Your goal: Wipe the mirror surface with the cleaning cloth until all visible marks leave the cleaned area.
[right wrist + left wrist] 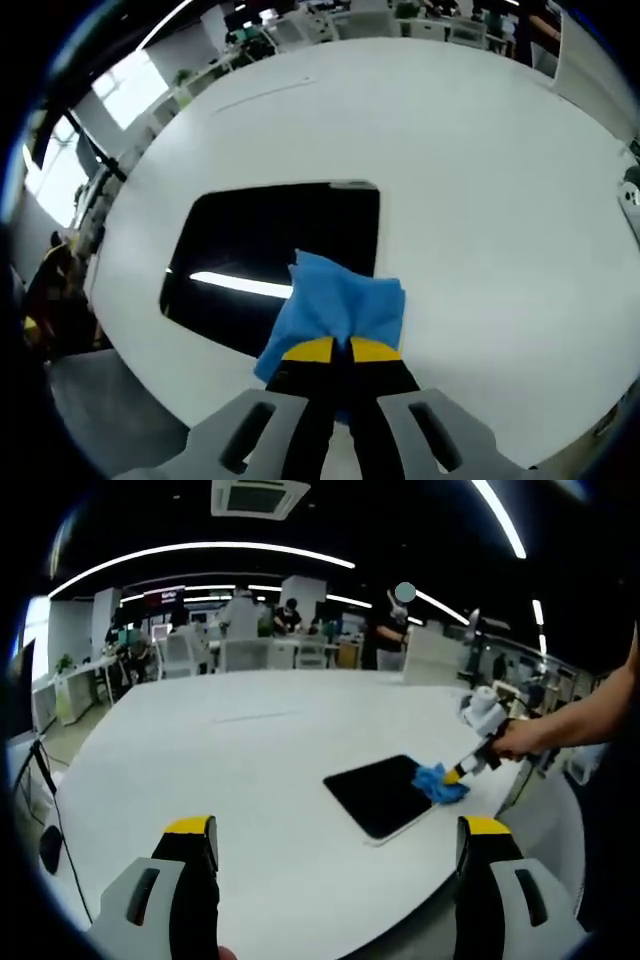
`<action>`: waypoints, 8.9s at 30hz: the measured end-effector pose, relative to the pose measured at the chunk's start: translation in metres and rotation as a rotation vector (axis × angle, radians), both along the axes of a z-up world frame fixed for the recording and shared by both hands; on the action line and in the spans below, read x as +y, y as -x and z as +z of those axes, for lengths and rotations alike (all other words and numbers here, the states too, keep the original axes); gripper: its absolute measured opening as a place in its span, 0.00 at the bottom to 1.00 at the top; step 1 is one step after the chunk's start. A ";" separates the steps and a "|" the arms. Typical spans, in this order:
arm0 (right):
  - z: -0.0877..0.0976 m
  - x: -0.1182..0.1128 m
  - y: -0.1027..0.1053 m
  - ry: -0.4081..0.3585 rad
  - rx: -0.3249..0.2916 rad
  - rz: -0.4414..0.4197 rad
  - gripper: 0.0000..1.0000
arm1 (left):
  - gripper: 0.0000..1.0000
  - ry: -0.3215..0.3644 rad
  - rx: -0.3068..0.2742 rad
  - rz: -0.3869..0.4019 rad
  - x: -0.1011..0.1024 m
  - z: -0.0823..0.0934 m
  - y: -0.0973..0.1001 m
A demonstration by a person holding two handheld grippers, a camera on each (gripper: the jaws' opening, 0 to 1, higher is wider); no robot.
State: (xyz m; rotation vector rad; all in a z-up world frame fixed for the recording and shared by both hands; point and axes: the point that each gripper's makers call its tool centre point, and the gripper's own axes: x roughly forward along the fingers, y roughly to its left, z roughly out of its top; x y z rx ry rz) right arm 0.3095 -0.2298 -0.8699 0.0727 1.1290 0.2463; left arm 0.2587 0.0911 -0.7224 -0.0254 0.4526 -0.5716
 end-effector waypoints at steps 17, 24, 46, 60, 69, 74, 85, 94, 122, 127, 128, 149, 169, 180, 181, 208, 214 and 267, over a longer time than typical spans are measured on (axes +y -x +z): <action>-0.001 0.000 0.001 0.001 0.004 -0.016 0.00 | 0.99 0.029 -0.010 -0.028 -0.002 0.005 -0.006; 0.000 0.000 0.002 0.006 -0.002 -0.036 0.00 | 0.99 0.028 -0.003 -0.056 -0.006 0.004 -0.007; 0.000 0.023 -0.001 0.017 0.020 -0.040 0.00 | 0.99 0.007 0.008 -0.070 0.007 -0.001 -0.001; 0.000 0.049 -0.001 0.006 0.013 -0.017 0.00 | 0.99 0.009 -0.001 -0.053 0.012 -0.003 -0.008; 0.000 0.070 -0.001 -0.003 0.007 0.020 0.00 | 0.99 -0.001 0.004 -0.058 0.008 -0.005 -0.004; -0.001 0.078 -0.002 -0.014 0.006 0.024 0.00 | 0.99 -0.004 0.010 -0.054 0.010 -0.006 -0.002; 0.000 0.099 0.000 -0.022 0.007 0.056 0.00 | 0.99 0.002 0.009 -0.049 0.008 -0.006 -0.001; 0.000 0.115 0.000 -0.021 0.004 0.090 0.00 | 0.99 0.005 0.007 -0.046 0.009 -0.006 0.000; 0.000 0.143 -0.003 -0.043 0.000 0.112 0.00 | 0.99 0.003 0.001 -0.037 0.017 -0.005 0.004; 0.000 0.154 -0.002 -0.051 -0.001 0.131 0.00 | 0.99 -0.002 0.007 -0.034 0.018 -0.006 0.009; 0.000 0.155 -0.002 -0.051 -0.001 0.133 0.00 | 0.99 -0.002 0.007 -0.031 0.019 -0.006 0.010; 0.001 0.186 0.000 -0.069 0.012 0.184 0.00 | 0.99 -0.024 0.007 -0.058 0.011 -0.008 0.012; 0.001 0.188 0.001 -0.017 -0.041 0.293 0.00 | 0.99 -0.010 0.015 -0.046 0.010 -0.011 0.010; 0.002 0.182 -0.013 -0.059 0.002 0.189 0.00 | 0.99 -0.016 0.024 -0.047 0.009 -0.014 0.014; 0.001 0.182 -0.015 -0.053 -0.006 0.197 0.00 | 0.99 -0.017 0.026 -0.048 0.009 -0.015 0.015; 0.002 0.187 -0.057 -0.052 -0.028 0.210 0.00 | 0.99 -0.035 0.052 -0.084 -0.005 -0.029 0.017; 0.001 0.187 -0.067 -0.043 -0.043 0.224 0.00 | 0.99 -0.039 0.061 -0.090 -0.009 -0.033 0.018; 0.001 0.193 -0.124 -0.055 -0.099 0.299 0.00 | 0.99 -0.126 0.025 -0.119 -0.024 -0.077 -0.004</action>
